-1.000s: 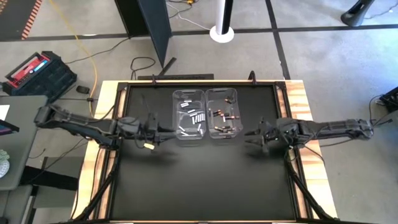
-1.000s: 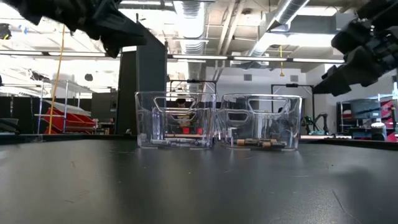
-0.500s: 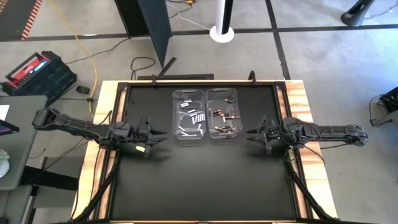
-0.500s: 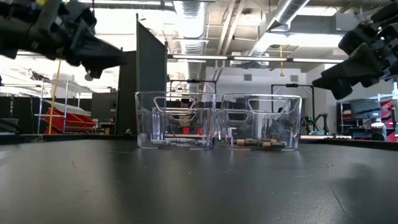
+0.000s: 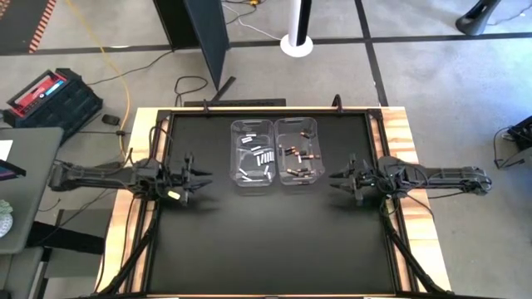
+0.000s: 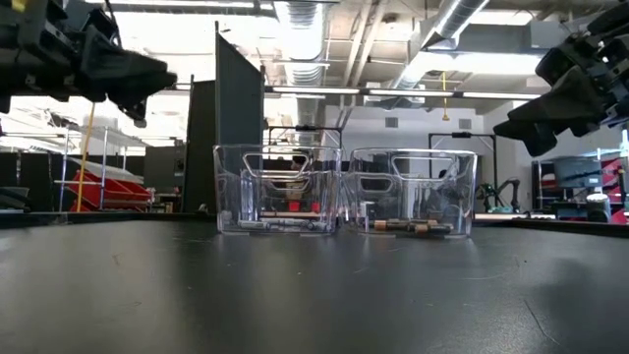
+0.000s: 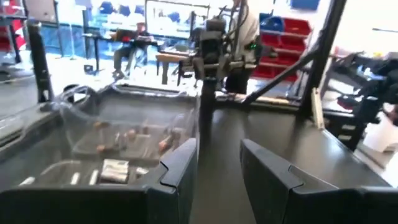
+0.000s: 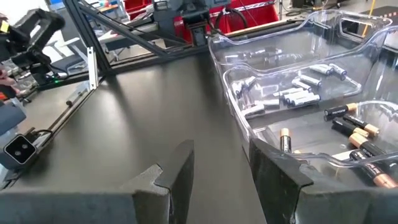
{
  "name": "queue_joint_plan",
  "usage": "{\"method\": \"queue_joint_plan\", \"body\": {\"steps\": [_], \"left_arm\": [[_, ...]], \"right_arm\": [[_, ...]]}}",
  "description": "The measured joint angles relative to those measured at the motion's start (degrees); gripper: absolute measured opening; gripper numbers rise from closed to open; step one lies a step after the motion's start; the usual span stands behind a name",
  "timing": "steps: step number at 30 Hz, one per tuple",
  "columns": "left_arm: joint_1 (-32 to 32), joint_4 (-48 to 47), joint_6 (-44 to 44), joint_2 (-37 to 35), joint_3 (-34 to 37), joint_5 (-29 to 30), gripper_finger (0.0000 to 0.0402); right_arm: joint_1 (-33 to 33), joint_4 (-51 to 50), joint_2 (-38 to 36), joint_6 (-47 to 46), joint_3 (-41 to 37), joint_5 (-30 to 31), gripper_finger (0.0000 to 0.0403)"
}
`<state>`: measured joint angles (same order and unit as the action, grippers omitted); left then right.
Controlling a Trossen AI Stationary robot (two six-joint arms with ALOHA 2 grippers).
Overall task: Sort batteries
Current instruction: Return to Home Position
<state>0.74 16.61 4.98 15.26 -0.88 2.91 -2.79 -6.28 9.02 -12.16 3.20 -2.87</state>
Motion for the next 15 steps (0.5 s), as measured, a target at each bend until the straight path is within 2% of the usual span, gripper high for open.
{"method": "queue_joint_plan", "body": {"steps": [7,15], "left_arm": [[-0.01,-10.20,0.02,-15.35,0.08,-1.82,0.0119],[-2.40,-14.90,3.38,-14.26,0.13,-3.91,0.0119]], "right_arm": [[0.00,0.09,-1.71,-0.52,-0.02,0.00,0.0173],[0.00,1.23,-8.43,-1.03,-0.46,0.04,0.0173]]}}
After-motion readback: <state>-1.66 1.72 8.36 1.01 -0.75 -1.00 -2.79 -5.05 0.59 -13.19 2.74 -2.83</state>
